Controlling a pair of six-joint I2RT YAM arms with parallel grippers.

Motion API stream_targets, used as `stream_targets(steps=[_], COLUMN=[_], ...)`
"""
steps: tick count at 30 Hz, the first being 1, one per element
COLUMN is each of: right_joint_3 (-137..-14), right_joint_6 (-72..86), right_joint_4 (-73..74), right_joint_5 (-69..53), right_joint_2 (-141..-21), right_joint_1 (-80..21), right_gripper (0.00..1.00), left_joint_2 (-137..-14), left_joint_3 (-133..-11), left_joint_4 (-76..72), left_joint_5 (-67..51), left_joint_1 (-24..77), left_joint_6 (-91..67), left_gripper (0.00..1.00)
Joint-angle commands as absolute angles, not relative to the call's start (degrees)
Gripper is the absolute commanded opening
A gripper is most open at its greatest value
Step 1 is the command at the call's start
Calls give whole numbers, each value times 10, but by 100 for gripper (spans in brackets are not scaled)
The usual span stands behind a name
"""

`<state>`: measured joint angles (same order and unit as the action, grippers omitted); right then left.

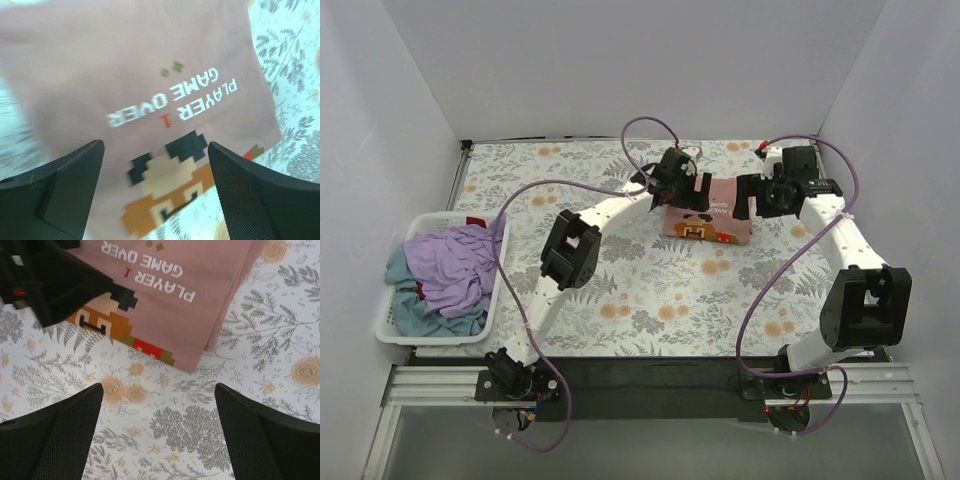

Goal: Fold and stack the t-shirts
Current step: Neatly place the folded tshirt to the corner

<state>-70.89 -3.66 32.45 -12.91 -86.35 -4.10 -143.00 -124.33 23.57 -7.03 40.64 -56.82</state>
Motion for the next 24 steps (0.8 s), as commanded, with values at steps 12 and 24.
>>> stream_targets(steps=[12, 24], right_joint_3=[-851, -867], right_joint_6=[15, -77], right_joint_4=[292, 308], right_joint_5=[-17, -12], right_joint_2=[-1067, -1190], right_joint_1=[-186, -146], right_gripper=[98, 98], left_joint_2=[-1051, -992], left_joint_3=[-938, -884], left_joint_4=[283, 308], left_joint_5=[-157, -177], left_joint_1=[233, 221], left_joint_6=[-538, -532], left_gripper=[86, 86])
